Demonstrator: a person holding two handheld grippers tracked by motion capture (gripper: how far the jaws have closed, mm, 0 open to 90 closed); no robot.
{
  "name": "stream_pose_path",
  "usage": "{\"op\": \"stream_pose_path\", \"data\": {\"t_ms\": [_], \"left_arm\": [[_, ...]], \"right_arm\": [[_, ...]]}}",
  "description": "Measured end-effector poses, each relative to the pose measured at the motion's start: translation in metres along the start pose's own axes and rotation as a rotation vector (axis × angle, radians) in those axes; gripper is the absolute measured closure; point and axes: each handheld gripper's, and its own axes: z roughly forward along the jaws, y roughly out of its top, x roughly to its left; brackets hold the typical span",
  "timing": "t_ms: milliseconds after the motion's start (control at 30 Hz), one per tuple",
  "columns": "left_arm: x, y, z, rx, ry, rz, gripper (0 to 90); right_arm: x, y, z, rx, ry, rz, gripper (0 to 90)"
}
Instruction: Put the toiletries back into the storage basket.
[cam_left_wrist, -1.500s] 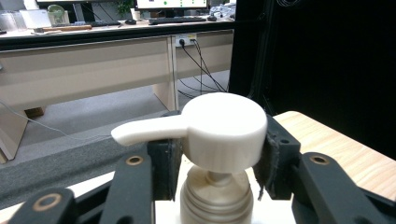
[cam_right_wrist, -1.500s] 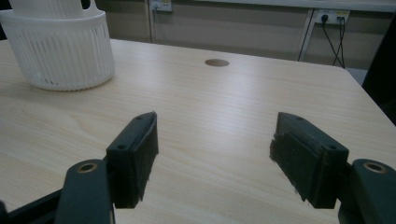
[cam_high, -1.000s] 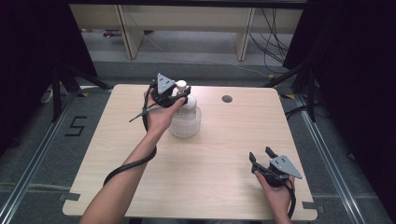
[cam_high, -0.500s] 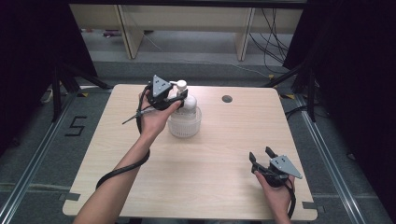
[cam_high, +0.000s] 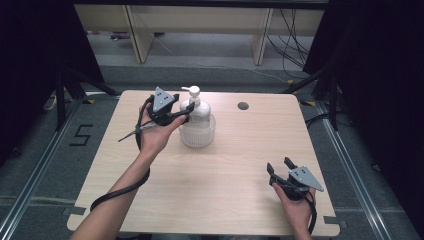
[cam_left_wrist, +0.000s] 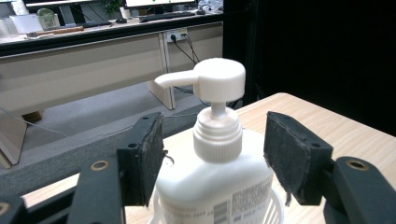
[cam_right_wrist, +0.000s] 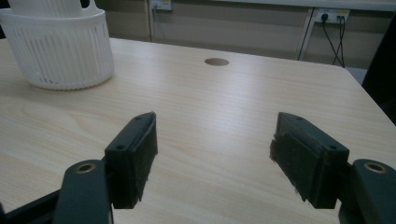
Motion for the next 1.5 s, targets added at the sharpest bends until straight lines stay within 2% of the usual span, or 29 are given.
{"op": "stream_pose_path", "data": {"t_ms": [33,67,100,133,167,267,333,400,433,533,633,700,733,833,933,1067,1200,1233,1267,1300,1400,1433,1500], "left_arm": [[0.001,-0.001,-0.002,-0.001,0.002,0.001,37.2],[0.002,-0.002,-0.006,0.0,0.003,0.006,37.1],[0.002,-0.004,-0.008,-0.004,0.007,0.006,37.1],[0.003,-0.005,-0.01,-0.005,0.004,-0.001,37.1],[0.005,-0.005,-0.012,-0.019,0.002,0.03,37.1],[0.008,-0.011,-0.02,-0.019,0.004,0.033,37.1],[0.01,-0.015,-0.026,-0.017,0.006,0.032,37.1],[0.012,-0.02,-0.032,-0.015,0.013,0.032,37.0],[0.013,-0.023,-0.035,-0.016,0.018,0.032,37.0],[0.016,-0.031,-0.043,-0.007,0.029,0.049,36.8],[0.019,-0.04,-0.052,-0.004,0.038,0.048,36.5],[0.021,-0.046,-0.059,-0.007,0.047,0.04,36.1],[0.023,-0.05,-0.064,-0.007,0.051,0.038,36.1],[0.026,-0.059,-0.073,-0.006,0.059,0.031,35.9],[0.028,-0.068,-0.08,-0.009,0.066,0.027,35.7],[0.03,-0.08,-0.089,-0.005,0.08,0.027,35.3],[0.031,-0.095,-0.095,0.007,0.095,0.028,35.1],[0.032,-0.101,-0.097,0.011,0.099,0.03,35.0],[0.032,-0.104,-0.098,0.011,0.099,0.032,34.8],[0.033,-0.108,-0.099,0.017,0.1,0.03,34.7],[0.033,-0.121,-0.102,0.019,0.108,0.02,34.6],[0.033,-0.124,-0.104,0.027,0.111,0.019,34.6],[0.034,-0.132,-0.106,0.032,0.114,0.013,34.6]], "right_arm": [[0.002,0.0,0.0,0.01,0.006,0.023,31.3],[0.0,0.0,0.0,0.004,0.002,0.005,31.3],[0.001,0.0,0.0,0.009,0.006,0.019,31.3],[-0.001,0.0,0.0,0.0,0.002,-0.014,31.3],[-0.001,0.0,0.0,0.001,0.004,-0.012,31.3],[-0.001,0.0,0.0,0.001,0.003,-0.012,31.3],[0.0,0.0,0.0,0.003,0.013,0.006,31.3],[-0.001,0.0,0.0,-0.004,0.005,-0.009,31.2],[0.0,0.0,0.0,0.01,0.01,0.014,31.2],[0.001,0.0,0.0,0.008,0.006,0.015,31.2],[-0.001,0.0,0.0,0.001,0.004,-0.012,31.2],[0.0,0.001,-0.001,0.012,0.007,0.003,31.2],[0.002,0.0,-0.001,0.011,0.006,0.029,31.2],[0.0,0.0,0.0,0.004,0.005,-0.006,31.2],[0.0,0.0,0.0,0.008,-0.006,-0.015,31.2],[0.001,0.0,0.0,0.008,0.005,0.016,31.2],[0.0,0.0,0.0,0.005,-0.006,-0.013,31.2],[0.0,0.0,0.0,0.006,-0.006,-0.012,31.2],[0.002,0.0,-0.001,0.016,0.0,0.02,31.2],[-0.001,0.001,-0.001,0.008,0.006,-0.004,31.2],[-0.001,0.001,-0.001,0.008,0.005,-0.005,31.2],[0.002,0.0,-0.001,0.013,0.006,0.026,31.2],[0.0,0.0,0.0,0.005,0.004,-0.007,31.2]]}}
